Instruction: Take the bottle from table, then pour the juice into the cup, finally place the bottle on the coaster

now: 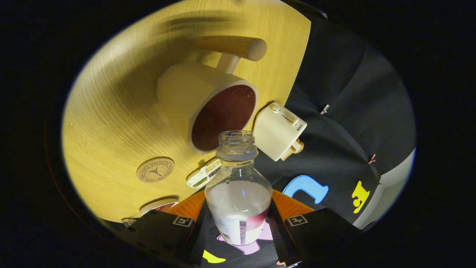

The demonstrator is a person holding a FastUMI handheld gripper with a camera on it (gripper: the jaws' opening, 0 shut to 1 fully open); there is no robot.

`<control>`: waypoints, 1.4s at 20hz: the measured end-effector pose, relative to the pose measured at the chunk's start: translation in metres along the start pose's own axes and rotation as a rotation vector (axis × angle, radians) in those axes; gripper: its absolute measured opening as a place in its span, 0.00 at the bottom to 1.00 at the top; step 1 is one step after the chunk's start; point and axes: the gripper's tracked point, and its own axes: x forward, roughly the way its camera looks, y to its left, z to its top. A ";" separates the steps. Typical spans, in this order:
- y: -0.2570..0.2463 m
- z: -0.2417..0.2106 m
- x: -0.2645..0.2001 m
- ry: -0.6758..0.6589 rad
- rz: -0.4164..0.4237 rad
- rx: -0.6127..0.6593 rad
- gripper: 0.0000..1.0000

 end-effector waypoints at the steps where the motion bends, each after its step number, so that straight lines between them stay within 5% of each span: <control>1: 0.001 0.001 -0.001 0.000 0.001 0.011 0.75; 11: 0.006 -0.021 -0.010 0.029 -0.025 0.244 0.75; 19: 0.023 -0.061 -0.039 0.108 0.011 0.761 0.76; 23: 0.028 -0.082 -0.051 0.142 0.019 1.125 0.76; 28: 0.016 -0.093 -0.064 0.057 -0.063 1.549 0.76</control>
